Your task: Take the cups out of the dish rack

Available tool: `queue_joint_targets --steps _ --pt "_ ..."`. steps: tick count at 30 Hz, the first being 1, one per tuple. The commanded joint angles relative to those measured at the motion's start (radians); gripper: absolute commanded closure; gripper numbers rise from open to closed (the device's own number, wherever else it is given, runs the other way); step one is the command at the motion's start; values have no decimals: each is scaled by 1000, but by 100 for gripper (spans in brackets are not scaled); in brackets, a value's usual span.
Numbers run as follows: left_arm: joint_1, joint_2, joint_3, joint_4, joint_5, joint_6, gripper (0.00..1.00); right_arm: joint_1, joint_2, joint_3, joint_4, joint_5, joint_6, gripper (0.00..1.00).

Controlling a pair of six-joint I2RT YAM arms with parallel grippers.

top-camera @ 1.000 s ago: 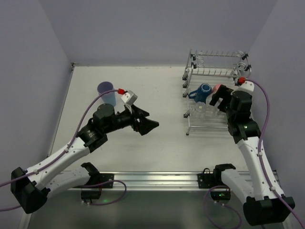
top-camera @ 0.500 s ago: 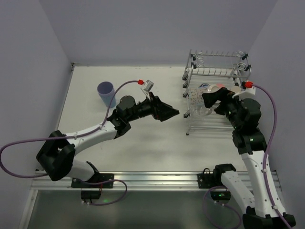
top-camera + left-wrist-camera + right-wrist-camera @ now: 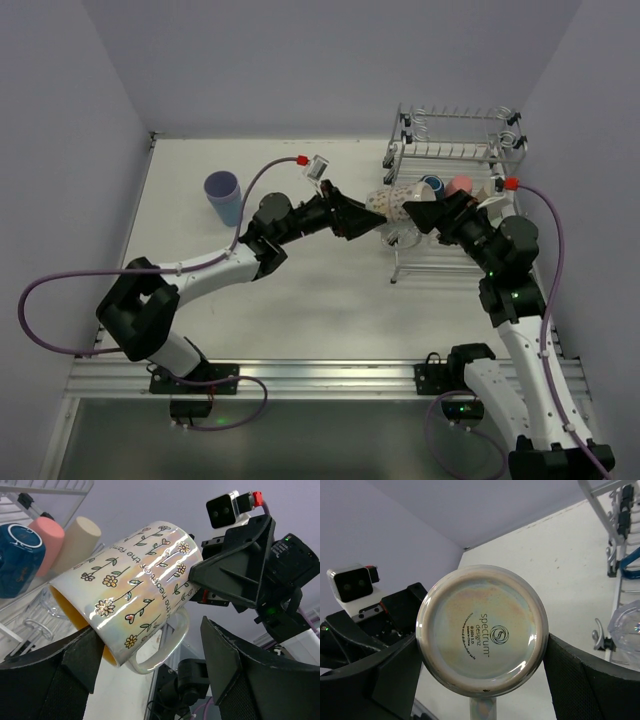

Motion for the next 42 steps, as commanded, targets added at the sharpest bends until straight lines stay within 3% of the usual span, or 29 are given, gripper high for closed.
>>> queue_joint_targets --steps 1,4,5,13,14,16,18,21,22,24,28,33,42 --pt "-5 -7 44 121 -3 -2 20 0 4 -22 283 -137 137 43" --pt "-5 -19 31 152 -23 -7 35 0 13 -73 369 -180 209 43" --pt "-5 -28 24 160 -27 -10 44 3 16 -91 383 -186 235 43" --pt "-5 -62 3 236 -41 -25 65 106 82 -139 490 -176 290 43" --pt "-5 -76 -3 238 -41 -24 81 119 88 -142 493 -169 290 43" --pt "-5 -100 -26 227 -73 -7 100 141 99 -144 502 -160 290 42" --pt "-7 -143 -45 210 -84 11 100 149 117 -151 518 -157 298 41" --pt "-5 -229 -46 85 -136 86 100 150 128 -164 536 -154 316 25" --pt "-5 -283 -48 53 -177 141 100 149 127 -162 535 -153 313 12" --pt "-5 -340 -60 -27 -216 188 100 150 127 -153 515 -146 307 2" --pt "-5 -471 -94 -75 -290 248 100 150 150 -122 514 -174 312 1" --pt "-5 -501 -117 23 -233 197 100 163 269 -104 721 -301 433 1" --pt "-7 -490 -117 -157 -289 249 100 242 295 -36 585 -194 332 1"
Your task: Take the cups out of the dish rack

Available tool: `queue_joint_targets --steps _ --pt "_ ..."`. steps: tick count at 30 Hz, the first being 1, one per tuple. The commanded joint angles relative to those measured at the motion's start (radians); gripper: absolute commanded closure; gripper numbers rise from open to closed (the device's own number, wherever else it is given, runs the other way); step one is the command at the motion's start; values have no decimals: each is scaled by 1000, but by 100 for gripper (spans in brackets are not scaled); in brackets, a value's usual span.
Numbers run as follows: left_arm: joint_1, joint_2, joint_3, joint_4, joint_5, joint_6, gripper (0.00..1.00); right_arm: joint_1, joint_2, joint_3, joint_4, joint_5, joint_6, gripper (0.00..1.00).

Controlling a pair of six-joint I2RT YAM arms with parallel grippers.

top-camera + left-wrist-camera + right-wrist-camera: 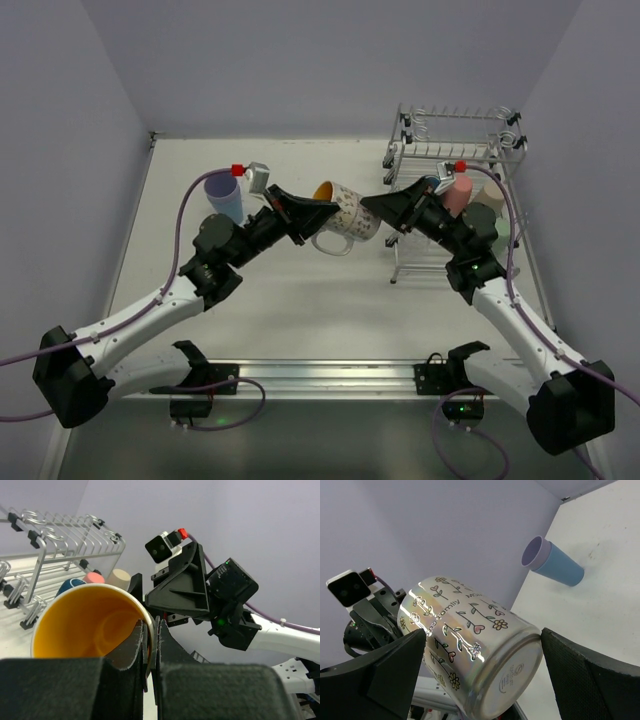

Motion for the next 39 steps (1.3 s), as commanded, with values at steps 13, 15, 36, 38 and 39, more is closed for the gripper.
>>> queue_joint_targets --steps 13,15,36,38,39 --pt "0 -10 177 -279 -420 361 100 28 -85 77 -306 220 -308 1" --pt "0 36 250 -357 -455 426 100 30 -99 80 -332 228 -323 1" --pt "227 724 759 -730 -535 595 100 36 -362 40 -587 251 -493 1" --pt "237 773 793 -752 -549 604 100 36 -359 32 -587 243 -495 1" --pt "240 794 798 -755 -549 604 100 38 -359 26 -585 244 -497 1"
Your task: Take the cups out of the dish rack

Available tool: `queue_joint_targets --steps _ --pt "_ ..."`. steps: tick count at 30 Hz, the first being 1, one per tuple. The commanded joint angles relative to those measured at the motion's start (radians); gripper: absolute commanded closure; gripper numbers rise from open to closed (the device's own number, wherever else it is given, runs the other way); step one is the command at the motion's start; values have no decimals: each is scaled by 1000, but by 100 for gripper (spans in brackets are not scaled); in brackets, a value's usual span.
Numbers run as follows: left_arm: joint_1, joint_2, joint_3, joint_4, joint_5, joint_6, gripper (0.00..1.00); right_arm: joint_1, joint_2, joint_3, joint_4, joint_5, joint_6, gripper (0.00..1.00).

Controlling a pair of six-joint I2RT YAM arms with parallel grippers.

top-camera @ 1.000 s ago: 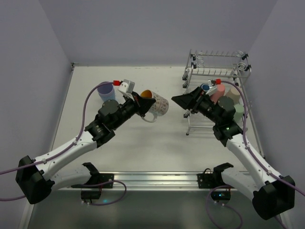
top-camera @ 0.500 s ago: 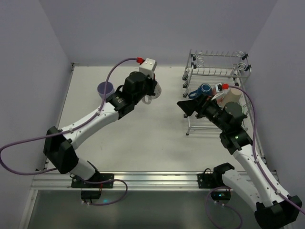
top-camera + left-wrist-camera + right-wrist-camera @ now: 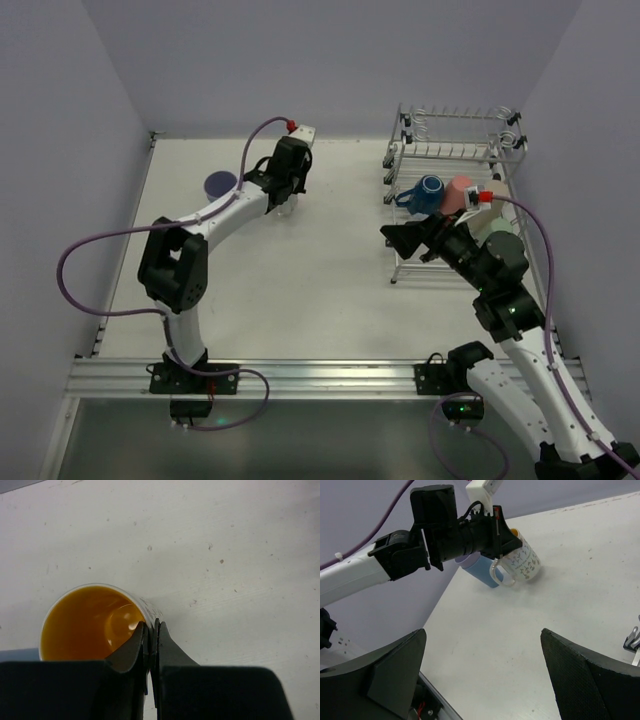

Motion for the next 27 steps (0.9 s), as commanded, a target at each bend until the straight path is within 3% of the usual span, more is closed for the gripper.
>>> queue_joint_targets --steps 1,17,22,27 --pt "4 12 112 74 -33 65 100 7 3 -21 -8 -2 -25 1" --pt "41 81 38 131 -57 103 100 7 -6 -34 -86 120 -98 1" --pt "41 73 30 122 -64 94 77 7 -3 -14 -144 232 -132 1" --pt "41 31 39 116 -28 68 43 7 7 3 -212 330 -166 1"
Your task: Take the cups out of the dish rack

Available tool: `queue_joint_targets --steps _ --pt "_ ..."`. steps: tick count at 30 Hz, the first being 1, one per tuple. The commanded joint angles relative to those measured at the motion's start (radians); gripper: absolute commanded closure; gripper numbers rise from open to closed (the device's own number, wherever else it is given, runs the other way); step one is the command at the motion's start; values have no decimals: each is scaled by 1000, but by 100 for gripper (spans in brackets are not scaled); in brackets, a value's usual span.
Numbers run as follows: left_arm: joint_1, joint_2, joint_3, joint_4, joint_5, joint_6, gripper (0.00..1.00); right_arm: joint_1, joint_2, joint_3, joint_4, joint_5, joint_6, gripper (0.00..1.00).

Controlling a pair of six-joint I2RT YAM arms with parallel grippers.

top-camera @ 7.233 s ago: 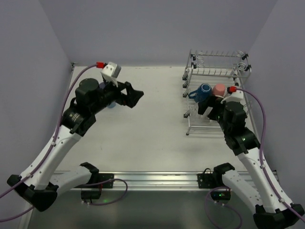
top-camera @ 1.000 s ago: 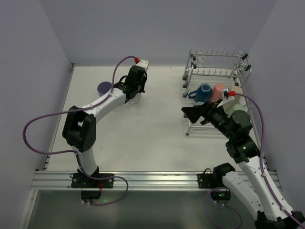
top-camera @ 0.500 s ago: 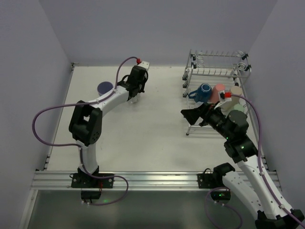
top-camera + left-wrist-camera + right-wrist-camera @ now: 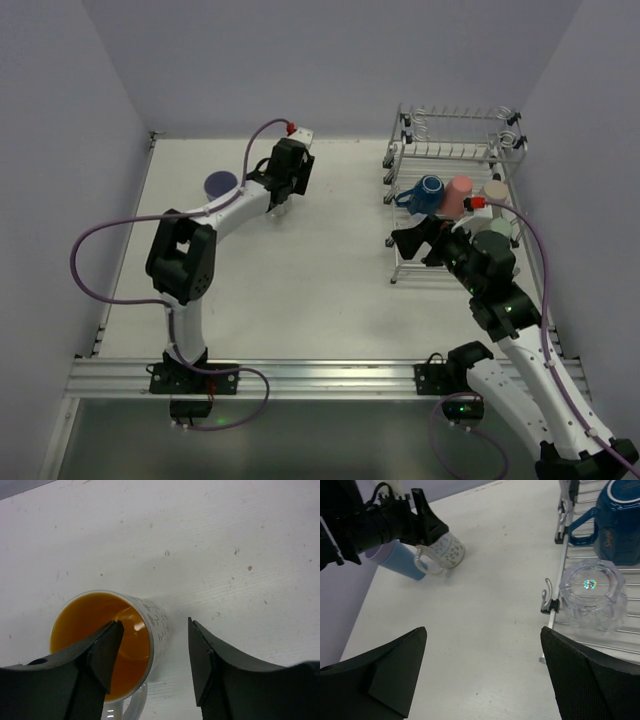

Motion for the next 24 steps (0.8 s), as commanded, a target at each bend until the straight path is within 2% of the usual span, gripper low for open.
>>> queue_joint_targets --steps 1,2,6,7,8,10,13,15,17,19,24 --pt "4 -83 27 46 16 -8 37 2 16 36 -56 135 -52 2" --pt "4 -95 40 26 33 -25 27 2 24 38 -65 173 -60 4" --pt "-2 -211 95 8 174 -69 14 2 94 56 -85 250 -97 16" --pt "-5 -236 109 6 208 -80 14 1 113 64 -90 267 -103 18" --pt "-8 -264 109 9 245 -92 12 1 151 70 -99 286 -109 24" --pt "-16 -351 89 23 375 -144 12 -2 194 101 -113 345 -123 25" --pt "-39 -494 8 95 519 -232 10 -8 291 151 -125 394 -135 20" --pt "-76 -604 -100 121 588 -281 10 -10 361 182 -127 425 -138 11" --pt "-127 -704 -211 133 593 -299 9 -11 404 202 -130 431 -138 2" --pt "-169 -768 -294 146 598 -309 8 -10 462 231 -136 454 -133 1" --pt "-182 -960 -567 132 639 -332 8 -13 539 270 -137 516 -120 2"
